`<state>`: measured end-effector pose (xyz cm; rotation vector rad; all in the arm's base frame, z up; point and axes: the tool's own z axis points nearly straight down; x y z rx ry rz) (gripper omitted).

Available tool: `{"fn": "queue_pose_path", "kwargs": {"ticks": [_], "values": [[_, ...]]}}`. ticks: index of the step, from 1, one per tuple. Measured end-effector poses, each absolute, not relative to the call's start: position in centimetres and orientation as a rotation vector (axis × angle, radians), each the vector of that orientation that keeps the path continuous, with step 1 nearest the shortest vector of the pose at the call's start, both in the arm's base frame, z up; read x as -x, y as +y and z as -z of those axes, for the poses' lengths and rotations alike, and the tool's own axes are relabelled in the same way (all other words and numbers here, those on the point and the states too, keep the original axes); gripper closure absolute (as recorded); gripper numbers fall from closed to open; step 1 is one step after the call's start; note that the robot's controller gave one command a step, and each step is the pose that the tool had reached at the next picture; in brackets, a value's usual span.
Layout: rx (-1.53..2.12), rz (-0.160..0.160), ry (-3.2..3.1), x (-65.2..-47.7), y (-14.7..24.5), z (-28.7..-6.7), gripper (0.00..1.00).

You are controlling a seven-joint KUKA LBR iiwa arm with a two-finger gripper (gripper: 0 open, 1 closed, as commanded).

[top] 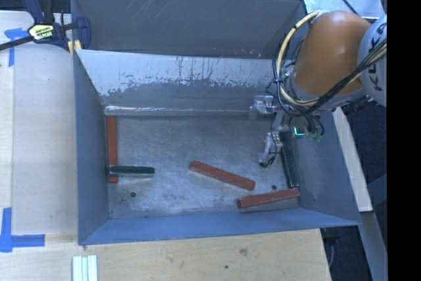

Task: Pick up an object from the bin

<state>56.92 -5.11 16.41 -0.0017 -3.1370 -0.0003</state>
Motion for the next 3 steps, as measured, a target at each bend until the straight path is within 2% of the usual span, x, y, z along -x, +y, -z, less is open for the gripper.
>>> {"fn": "queue_pose_path", "kwargs": {"ticks": [1,2,3], "values": [[0.061,0.003,-3.135,-52.2,0.6,-6.6,0.00],[0.065,0.000,-3.147,-52.6,0.3,-7.1,1.00],[0.041,0.001,-3.153,-52.1,0.5,-23.9,1.00]]}}
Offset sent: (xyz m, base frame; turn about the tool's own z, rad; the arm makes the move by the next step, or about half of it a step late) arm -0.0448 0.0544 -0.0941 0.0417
